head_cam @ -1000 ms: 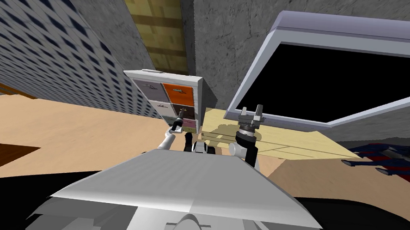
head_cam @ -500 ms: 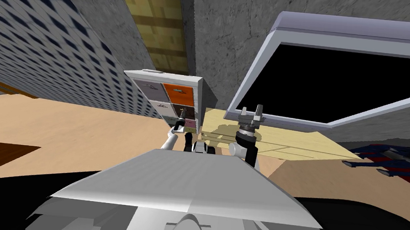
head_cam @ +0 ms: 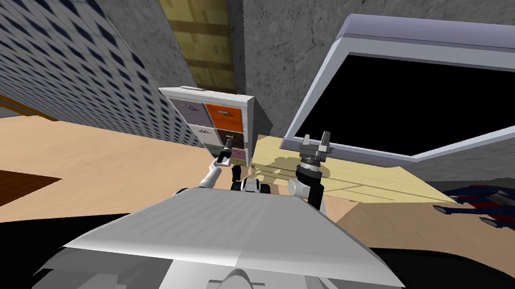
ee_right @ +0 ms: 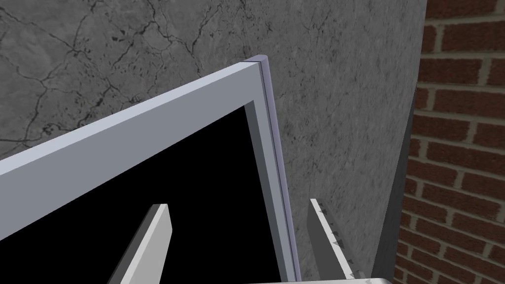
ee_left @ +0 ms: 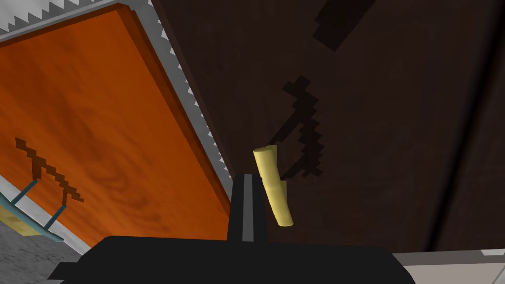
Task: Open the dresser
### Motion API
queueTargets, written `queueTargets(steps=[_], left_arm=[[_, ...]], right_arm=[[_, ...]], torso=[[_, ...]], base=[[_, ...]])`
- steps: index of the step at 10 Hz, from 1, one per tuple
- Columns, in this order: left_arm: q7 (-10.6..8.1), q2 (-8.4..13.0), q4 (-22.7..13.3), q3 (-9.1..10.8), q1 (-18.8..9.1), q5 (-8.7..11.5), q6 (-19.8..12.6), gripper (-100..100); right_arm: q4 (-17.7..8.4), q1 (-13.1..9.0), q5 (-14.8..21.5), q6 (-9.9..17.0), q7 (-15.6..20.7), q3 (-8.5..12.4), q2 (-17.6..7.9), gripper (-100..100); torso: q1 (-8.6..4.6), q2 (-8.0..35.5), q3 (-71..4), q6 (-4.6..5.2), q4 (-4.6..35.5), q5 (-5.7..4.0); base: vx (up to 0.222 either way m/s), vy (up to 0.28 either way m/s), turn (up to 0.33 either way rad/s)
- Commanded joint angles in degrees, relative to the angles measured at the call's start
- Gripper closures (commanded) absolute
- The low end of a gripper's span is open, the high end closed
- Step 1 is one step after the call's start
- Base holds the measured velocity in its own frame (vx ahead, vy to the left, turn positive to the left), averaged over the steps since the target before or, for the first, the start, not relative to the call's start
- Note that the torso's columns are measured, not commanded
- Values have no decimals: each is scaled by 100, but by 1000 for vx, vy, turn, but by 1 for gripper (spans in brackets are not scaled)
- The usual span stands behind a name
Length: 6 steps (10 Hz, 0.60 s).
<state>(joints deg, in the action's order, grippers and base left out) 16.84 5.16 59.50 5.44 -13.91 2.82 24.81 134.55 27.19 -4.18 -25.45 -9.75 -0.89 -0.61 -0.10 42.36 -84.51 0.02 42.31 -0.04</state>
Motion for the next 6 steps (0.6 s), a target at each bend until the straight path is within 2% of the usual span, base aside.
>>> queueTargets(steps=[1,2,5,6], left_arm=[[-388,421,-476,-220,-252,131,250,100],[-388,453,-526,-220,-252,131,250,100],[-897,1010,-1144,-527,-580,311,574,100],[-916,1072,-1197,-527,-580,311,574,100]], right_arm=[[0,0,0,0,0,0,0,0],[0,0,0,0,0,0,0,0],[0,0,0,0,0,0,0,0],[0,0,0,0,0,0,0,0]], torso=[[9,-4,-4,-2,-2,3],[8,-3,-3,-2,-2,3],[7,-3,-4,-3,-2,3],[1,-4,-3,-2,-1,1]], base=[[-99,-113,78],[-60,-85,28],[-81,-102,73],[-55,-84,32]])
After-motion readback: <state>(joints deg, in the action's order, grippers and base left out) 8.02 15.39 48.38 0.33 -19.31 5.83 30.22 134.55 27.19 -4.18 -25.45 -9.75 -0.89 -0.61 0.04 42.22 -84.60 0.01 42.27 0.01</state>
